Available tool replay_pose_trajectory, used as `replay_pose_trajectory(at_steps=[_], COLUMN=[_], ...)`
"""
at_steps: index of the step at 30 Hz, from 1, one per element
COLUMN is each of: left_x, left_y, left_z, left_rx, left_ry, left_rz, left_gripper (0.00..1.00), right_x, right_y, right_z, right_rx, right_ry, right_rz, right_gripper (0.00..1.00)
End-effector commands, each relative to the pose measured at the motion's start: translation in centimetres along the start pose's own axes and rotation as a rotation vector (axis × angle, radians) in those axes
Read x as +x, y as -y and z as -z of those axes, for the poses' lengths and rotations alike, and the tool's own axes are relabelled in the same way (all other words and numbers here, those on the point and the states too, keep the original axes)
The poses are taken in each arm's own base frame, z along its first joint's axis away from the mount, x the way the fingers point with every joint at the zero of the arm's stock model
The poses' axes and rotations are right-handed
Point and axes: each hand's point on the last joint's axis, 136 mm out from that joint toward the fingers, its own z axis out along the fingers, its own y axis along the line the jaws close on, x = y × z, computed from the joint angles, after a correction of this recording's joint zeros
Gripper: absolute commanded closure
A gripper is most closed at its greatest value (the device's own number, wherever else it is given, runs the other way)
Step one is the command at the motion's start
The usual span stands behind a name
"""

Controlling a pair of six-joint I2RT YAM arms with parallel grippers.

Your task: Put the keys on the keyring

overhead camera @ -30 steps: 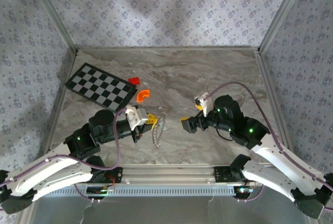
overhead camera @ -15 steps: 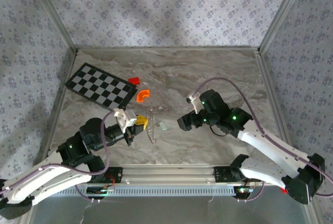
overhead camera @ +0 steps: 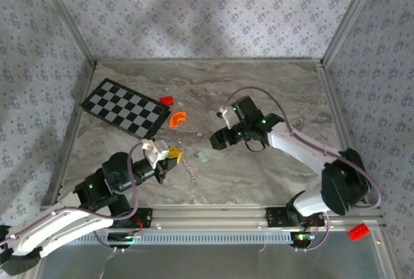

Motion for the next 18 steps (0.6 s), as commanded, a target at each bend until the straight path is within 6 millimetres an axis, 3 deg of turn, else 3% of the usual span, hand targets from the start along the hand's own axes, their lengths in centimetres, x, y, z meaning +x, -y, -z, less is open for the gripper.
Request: replay_pose_trajectory(at_steps=[1,9,18], left_x=[-2.1,-1.8,-1.8], left_y=[-0.4,-1.6,-2.3], left_z=[0.9,1.0,0.6], left_rx=[-0.015,-0.052,-0.053], left_ry=[0.105,0.124,0.167], left_rz=[0.007,0.057,0.115], left_gripper=[1.0,1.0,1.0], right_x=[-1.8,-3.6,-2.3], right_y=[-1.1,0.1,0.2], right_z=[-1.3,-5.3,-8.9], right_rx=[-0.104,-0.145,-0.167], right_ry=[0.001,-0.049,-0.158], right_rz=[0.031,0.033,0.085], right_gripper=[0.23,0.34,0.35])
